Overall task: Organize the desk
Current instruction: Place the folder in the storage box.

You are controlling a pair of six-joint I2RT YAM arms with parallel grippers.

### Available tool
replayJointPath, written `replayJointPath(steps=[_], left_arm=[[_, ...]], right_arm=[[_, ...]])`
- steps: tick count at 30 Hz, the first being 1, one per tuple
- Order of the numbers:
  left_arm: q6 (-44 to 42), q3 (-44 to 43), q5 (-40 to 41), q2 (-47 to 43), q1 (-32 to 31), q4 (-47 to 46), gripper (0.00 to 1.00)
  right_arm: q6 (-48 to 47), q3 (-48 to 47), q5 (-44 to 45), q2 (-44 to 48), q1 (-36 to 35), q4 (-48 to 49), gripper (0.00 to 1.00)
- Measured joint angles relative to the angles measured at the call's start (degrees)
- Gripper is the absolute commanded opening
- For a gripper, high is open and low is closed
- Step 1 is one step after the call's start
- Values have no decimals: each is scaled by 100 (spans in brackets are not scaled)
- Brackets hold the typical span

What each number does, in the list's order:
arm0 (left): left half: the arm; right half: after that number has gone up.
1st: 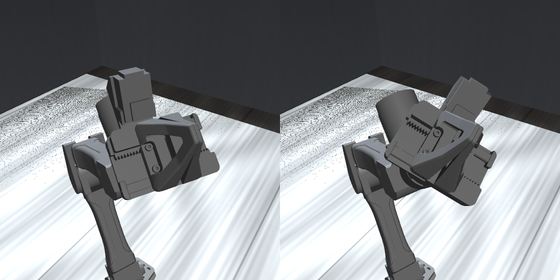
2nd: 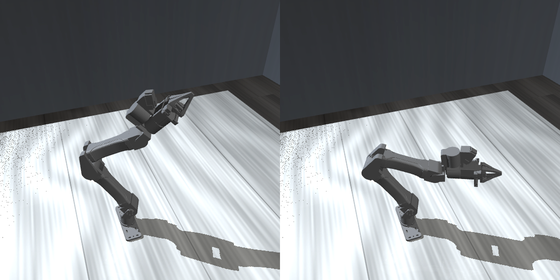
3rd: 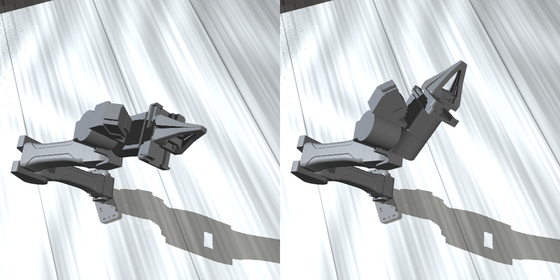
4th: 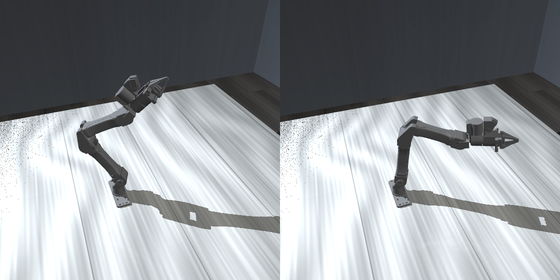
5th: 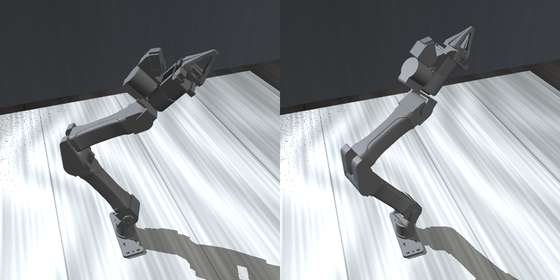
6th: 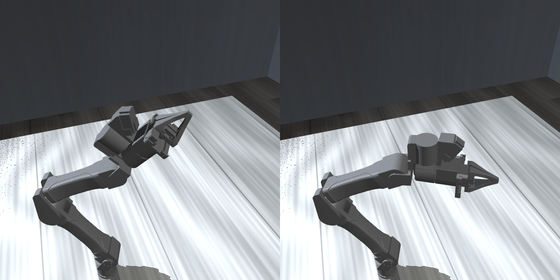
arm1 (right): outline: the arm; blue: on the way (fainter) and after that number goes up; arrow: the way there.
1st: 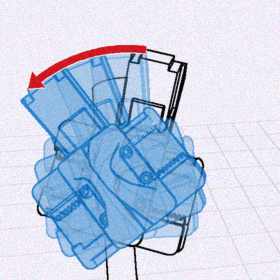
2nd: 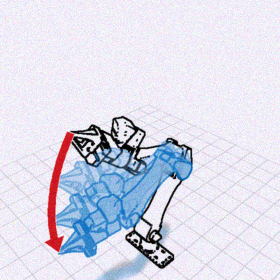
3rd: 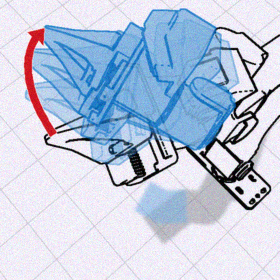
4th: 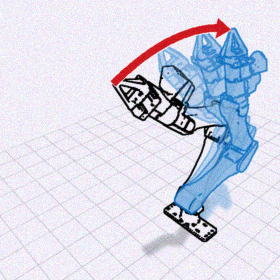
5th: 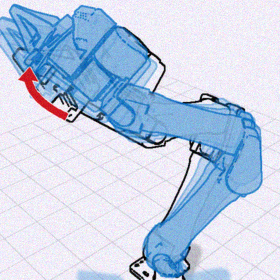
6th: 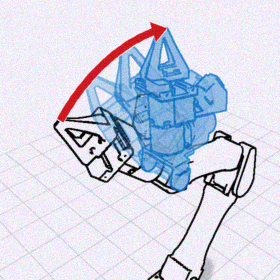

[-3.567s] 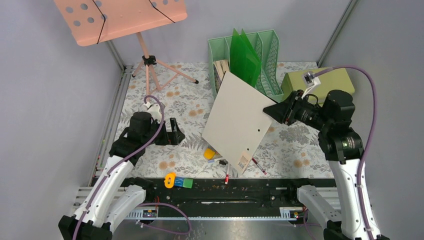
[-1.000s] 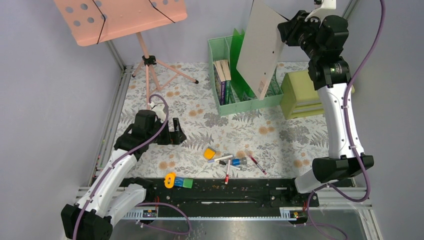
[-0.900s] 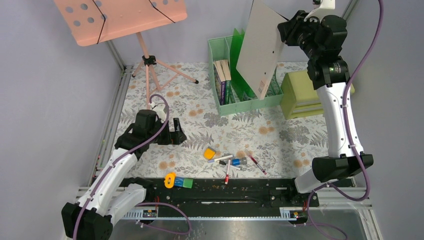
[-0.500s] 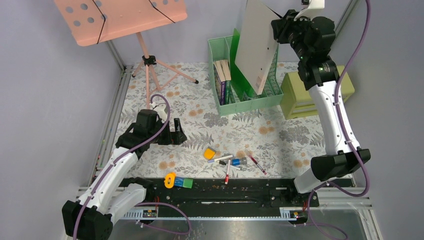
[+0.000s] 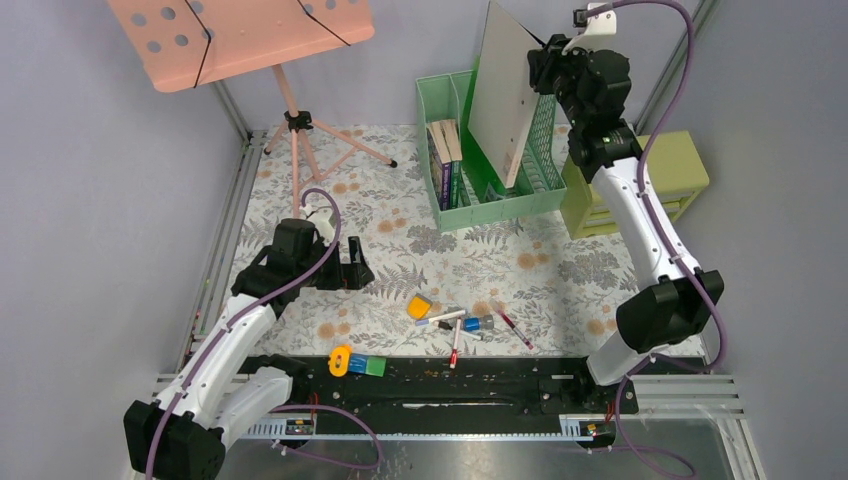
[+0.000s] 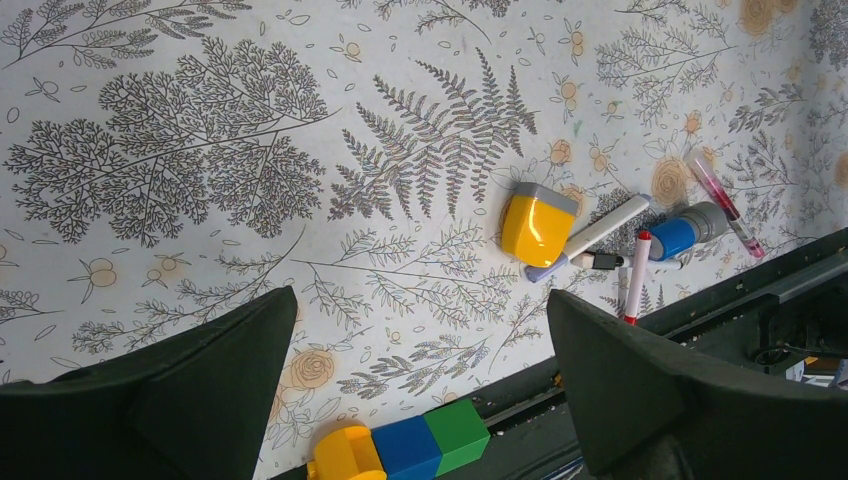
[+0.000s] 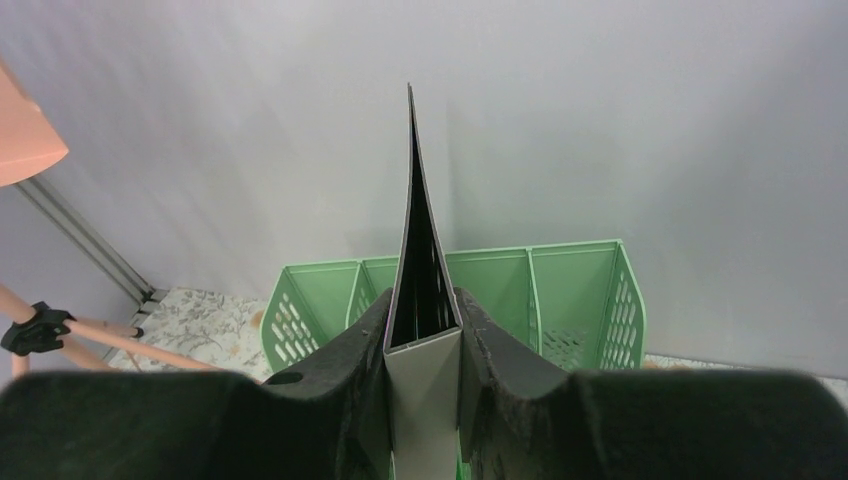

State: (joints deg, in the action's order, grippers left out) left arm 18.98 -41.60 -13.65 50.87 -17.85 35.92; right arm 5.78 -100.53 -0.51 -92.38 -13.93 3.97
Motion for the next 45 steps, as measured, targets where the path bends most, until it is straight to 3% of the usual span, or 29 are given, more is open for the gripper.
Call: replayJointPath(steps=[18, 41, 44, 45], left_arm=[[0, 0, 13, 70, -13, 4, 99], [0, 0, 28, 94, -46, 7, 99], [0, 0, 28, 94, -48, 7, 99], [0, 0, 28, 94, -48, 7, 99]], right_arm=[[68, 444, 96, -614, -63, 1611, 0], [168, 2354, 396, -37, -302, 2916, 0], [170, 2577, 448, 190, -302, 2929, 12], [170, 2625, 452, 256, -302, 2896, 11]])
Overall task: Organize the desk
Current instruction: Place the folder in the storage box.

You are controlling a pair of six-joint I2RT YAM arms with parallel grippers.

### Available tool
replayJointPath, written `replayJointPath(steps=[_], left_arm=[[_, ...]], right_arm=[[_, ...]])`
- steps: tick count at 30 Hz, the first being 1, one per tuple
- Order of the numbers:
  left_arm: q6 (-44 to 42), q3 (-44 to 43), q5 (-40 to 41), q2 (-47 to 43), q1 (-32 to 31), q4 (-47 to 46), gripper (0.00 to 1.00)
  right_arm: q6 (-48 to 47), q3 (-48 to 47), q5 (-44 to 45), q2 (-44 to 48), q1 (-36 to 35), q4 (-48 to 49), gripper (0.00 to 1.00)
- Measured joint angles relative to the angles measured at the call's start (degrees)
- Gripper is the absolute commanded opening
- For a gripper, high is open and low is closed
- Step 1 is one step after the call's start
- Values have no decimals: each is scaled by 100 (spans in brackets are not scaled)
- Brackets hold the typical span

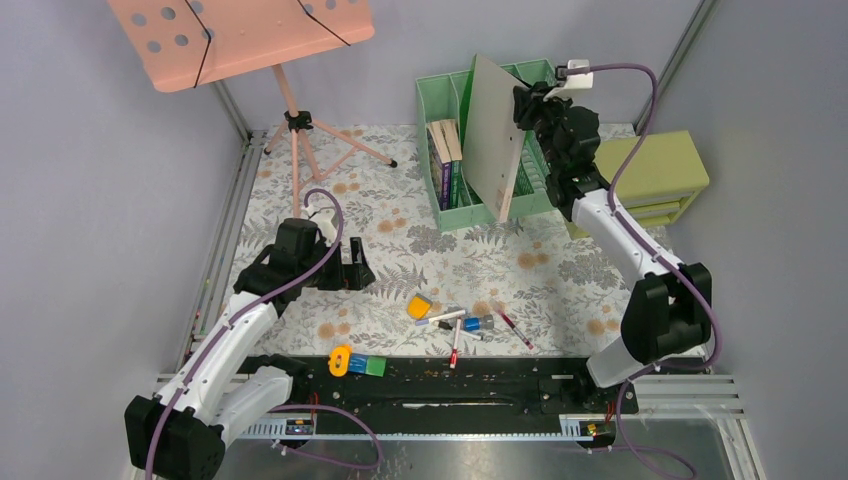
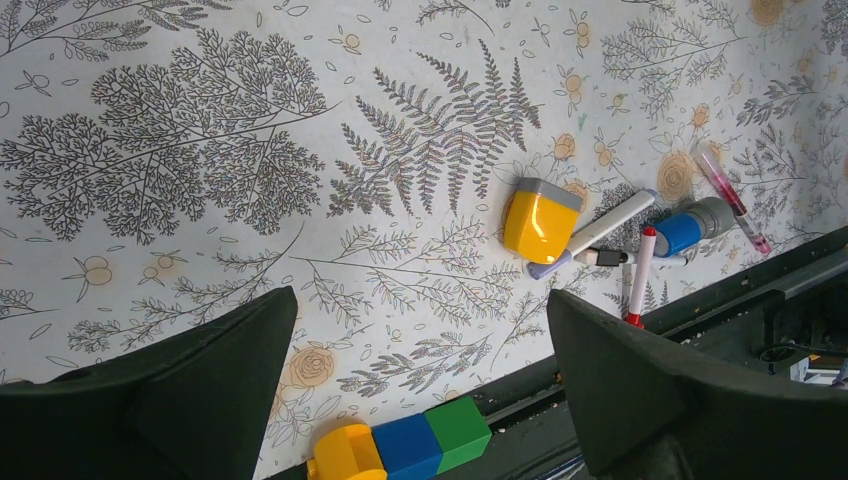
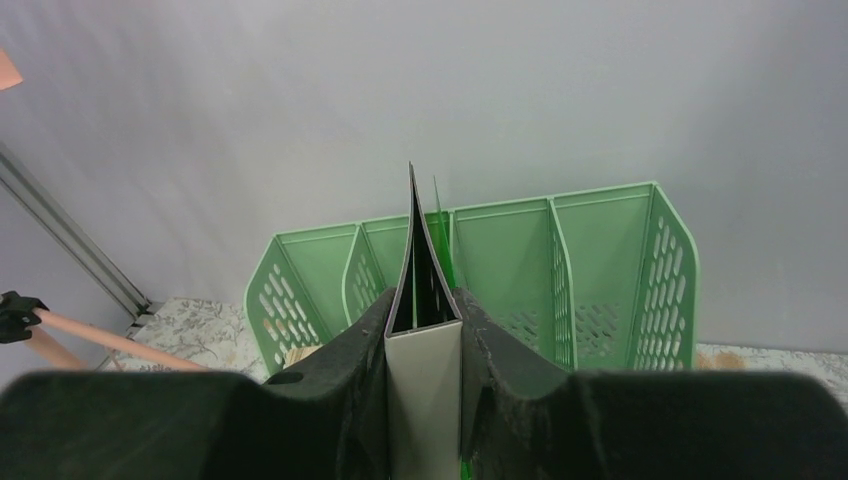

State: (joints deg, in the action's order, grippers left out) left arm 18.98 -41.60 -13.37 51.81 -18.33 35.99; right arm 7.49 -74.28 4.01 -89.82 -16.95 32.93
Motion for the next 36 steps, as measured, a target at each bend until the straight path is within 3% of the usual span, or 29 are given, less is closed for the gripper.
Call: replayJointPath(steps=[7, 16, 22, 26, 31, 34, 36], left_arm=[[0, 0, 0, 2, -2, 0, 99], [0, 0, 13, 0, -2, 0, 99], [0, 0, 13, 2, -11, 0, 99], [0, 0, 13, 2, -11, 0, 99], [0, 0, 13, 2, -11, 2, 99], [0, 0, 13, 2, -13, 2, 99], [0, 0, 13, 2, -13, 0, 99]], right_arm=[[9, -15, -94, 426, -4, -780, 9], [173, -57, -219, 994, -9, -1853, 22], [293, 90, -380, 1388, -9, -2352, 43], [352, 87, -531, 1440, -22, -2793, 50], [374, -181, -680, 1300, -26, -3609, 39], [374, -538, -717, 1106, -26, -4070, 41], [374, -673, -719, 1038, -26, -4347, 48]])
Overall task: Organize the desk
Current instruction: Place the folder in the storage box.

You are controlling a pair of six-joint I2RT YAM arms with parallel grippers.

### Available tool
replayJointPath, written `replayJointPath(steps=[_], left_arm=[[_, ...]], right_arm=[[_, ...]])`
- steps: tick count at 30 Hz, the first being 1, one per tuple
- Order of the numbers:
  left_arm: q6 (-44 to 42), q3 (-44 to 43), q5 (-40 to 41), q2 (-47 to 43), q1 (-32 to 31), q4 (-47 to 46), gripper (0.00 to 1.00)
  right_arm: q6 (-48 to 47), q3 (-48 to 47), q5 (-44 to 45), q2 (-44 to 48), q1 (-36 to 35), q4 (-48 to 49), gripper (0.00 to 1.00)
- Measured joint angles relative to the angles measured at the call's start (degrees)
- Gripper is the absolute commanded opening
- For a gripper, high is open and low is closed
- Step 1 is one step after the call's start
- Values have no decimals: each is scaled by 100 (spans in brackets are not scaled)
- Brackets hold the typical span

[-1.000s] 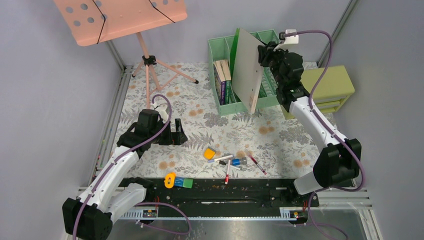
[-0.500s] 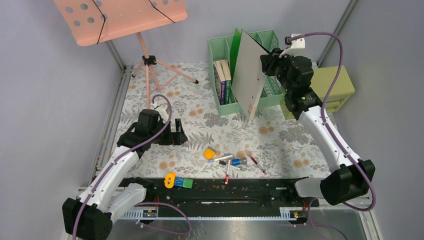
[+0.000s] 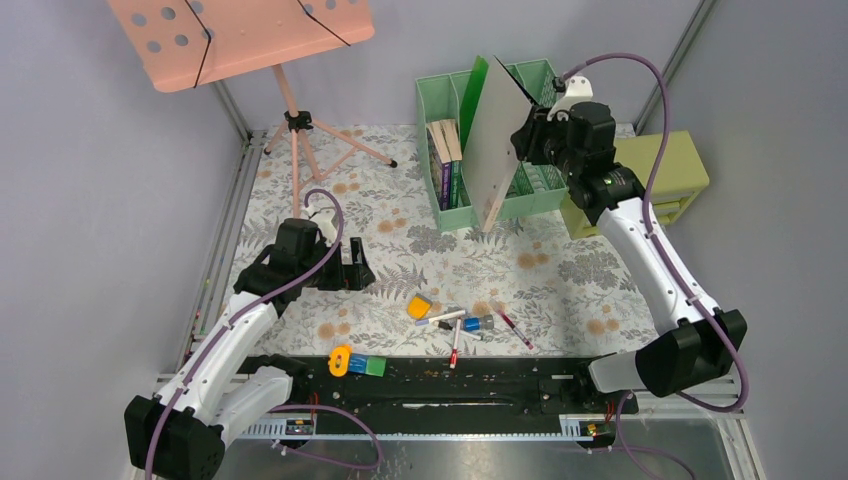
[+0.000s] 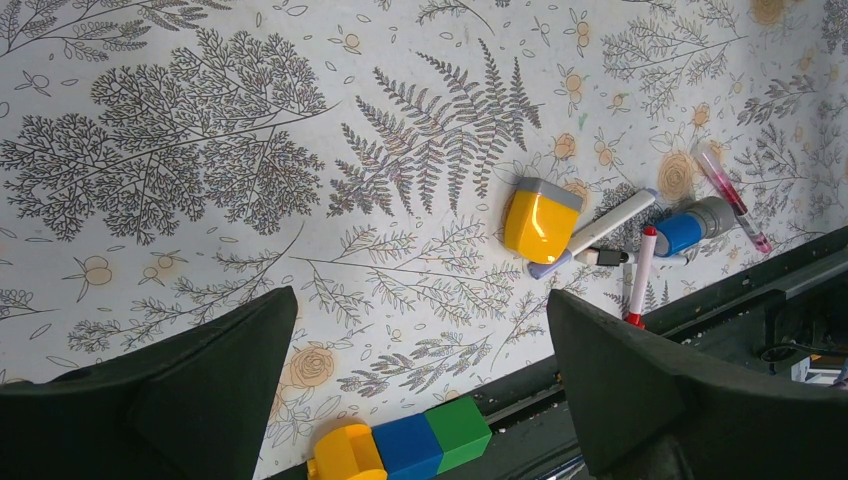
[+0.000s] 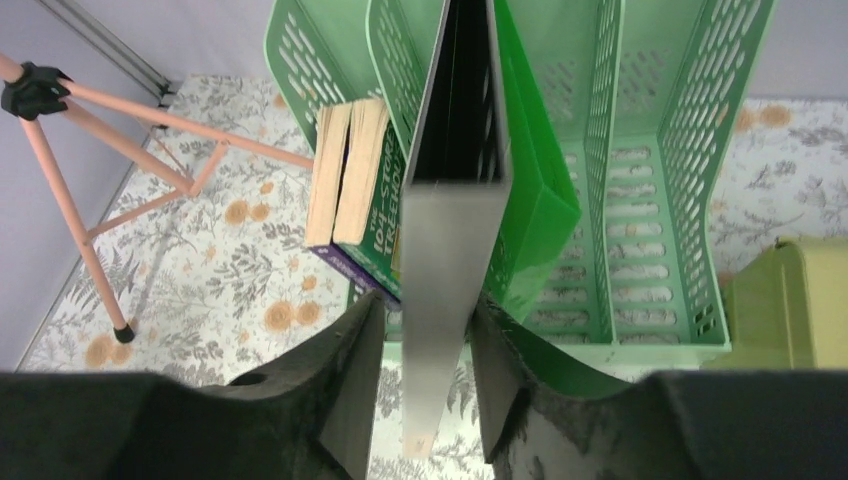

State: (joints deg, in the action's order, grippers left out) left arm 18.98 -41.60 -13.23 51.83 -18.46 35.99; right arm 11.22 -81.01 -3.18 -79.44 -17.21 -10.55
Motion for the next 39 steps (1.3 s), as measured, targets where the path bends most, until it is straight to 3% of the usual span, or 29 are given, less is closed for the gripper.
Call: replayJointPath(steps=[2, 6, 9, 11, 17, 26, 34, 39], left_arm=[[0, 0, 0, 0, -4, 2, 99], [0, 0, 0, 0, -13, 2, 99], [0, 0, 0, 4, -20, 2, 99], [0, 0, 0, 7, -20, 2, 99], [0, 0, 2, 4, -20, 2, 99], [0, 0, 0, 4, -20, 2, 99], [0, 0, 0, 7, -20, 4, 99], [0, 0, 2, 7, -20, 4, 99]], right_arm=[[9, -37, -17, -2, 0, -208, 51], [-39, -52, -98, -2, 0, -461, 33], [-70, -181, -131, -61, 0, -588, 32], [-87, -339, -199, -166, 0, -601, 35], [-72, -737, -286, -595, 35, -693, 60], [-205, -1589, -24, -785, 79, -1211, 88], [-374, -3051, 227, -1255, 197, -1827, 91], [-437, -5370, 203, -2594, 232, -2907, 90]])
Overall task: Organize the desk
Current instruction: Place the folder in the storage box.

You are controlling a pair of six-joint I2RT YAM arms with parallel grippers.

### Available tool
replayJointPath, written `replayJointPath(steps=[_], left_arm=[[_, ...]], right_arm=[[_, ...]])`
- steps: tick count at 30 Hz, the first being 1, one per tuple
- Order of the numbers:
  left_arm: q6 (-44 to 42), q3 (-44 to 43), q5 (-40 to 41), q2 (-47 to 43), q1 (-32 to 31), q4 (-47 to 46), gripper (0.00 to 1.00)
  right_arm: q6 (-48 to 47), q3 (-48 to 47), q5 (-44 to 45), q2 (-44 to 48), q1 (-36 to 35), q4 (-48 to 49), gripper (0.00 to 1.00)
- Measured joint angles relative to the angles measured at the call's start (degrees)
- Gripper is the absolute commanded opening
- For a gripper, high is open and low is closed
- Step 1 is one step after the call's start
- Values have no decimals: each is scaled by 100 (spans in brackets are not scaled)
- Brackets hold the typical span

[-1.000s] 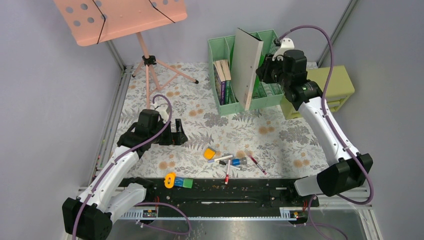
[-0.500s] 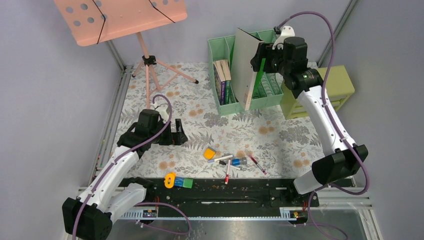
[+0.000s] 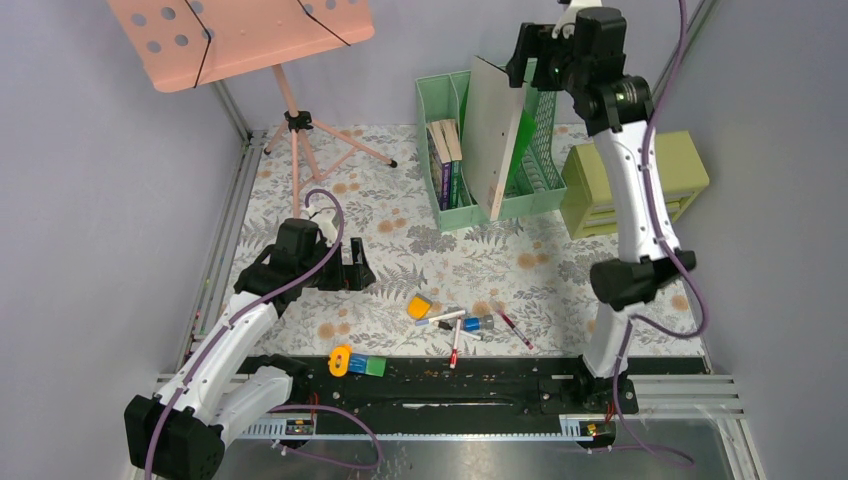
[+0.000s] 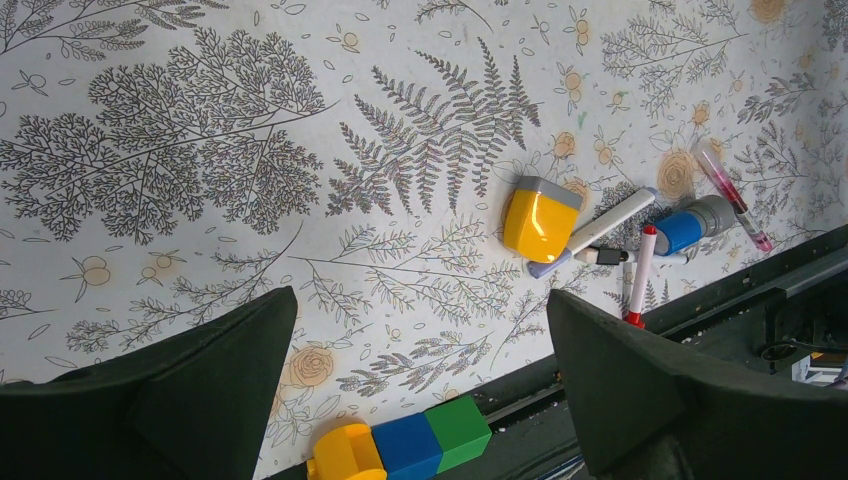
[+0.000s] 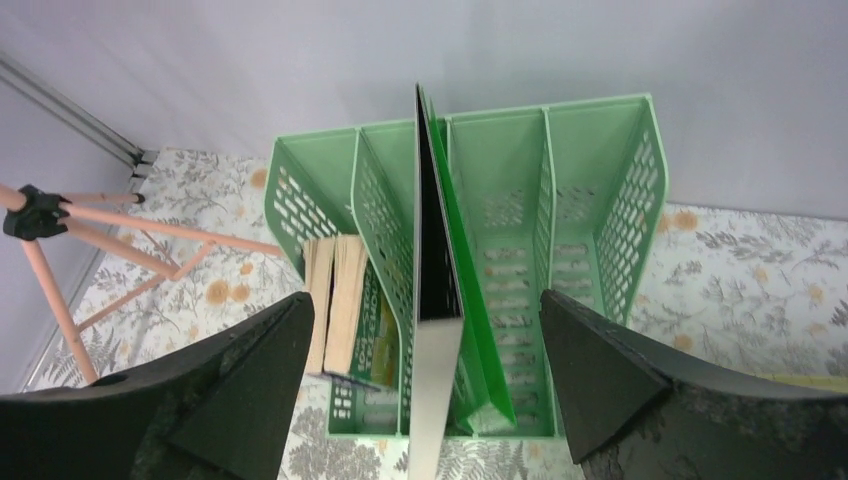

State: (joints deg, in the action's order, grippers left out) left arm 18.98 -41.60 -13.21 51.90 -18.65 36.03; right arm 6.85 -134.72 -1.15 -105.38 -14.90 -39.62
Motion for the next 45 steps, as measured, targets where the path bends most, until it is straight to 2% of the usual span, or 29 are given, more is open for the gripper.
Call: replayJointPath(steps=[3, 5, 11, 17, 22, 28, 34, 39, 45], left_arm=[[0, 0, 0, 0, 0, 0, 99], [0, 0, 0, 0, -2, 0, 99], [0, 0, 2, 4, -4, 0, 99], [0, 0, 0, 68, -4, 4, 99], [0, 0, 0, 72, -4, 4, 99], [0, 0, 0, 72, -4, 4, 99], [0, 0, 0, 72, -4, 4, 99], [0, 0, 0, 72, -4, 7, 99], [0, 0, 0, 81, -4, 4, 99]], right_arm=[[7, -1325, -44, -839, 0, -566, 86], [37, -1652, -44, -1139, 0, -811, 81], [216, -1049, -63, -1200, 0, -1049, 60], [330, -984, -155, -1353, 0, -1158, 22], [332, -986, -201, -1370, 0, -1152, 0], [328, -444, -304, -1093, 0, -758, 0], [431, 1370, -348, -79, 0, 498, 0], [516, 3442, -328, 1156, 0, 2118, 0], [501, 4441, -280, 1716, 0, 3517, 0]])
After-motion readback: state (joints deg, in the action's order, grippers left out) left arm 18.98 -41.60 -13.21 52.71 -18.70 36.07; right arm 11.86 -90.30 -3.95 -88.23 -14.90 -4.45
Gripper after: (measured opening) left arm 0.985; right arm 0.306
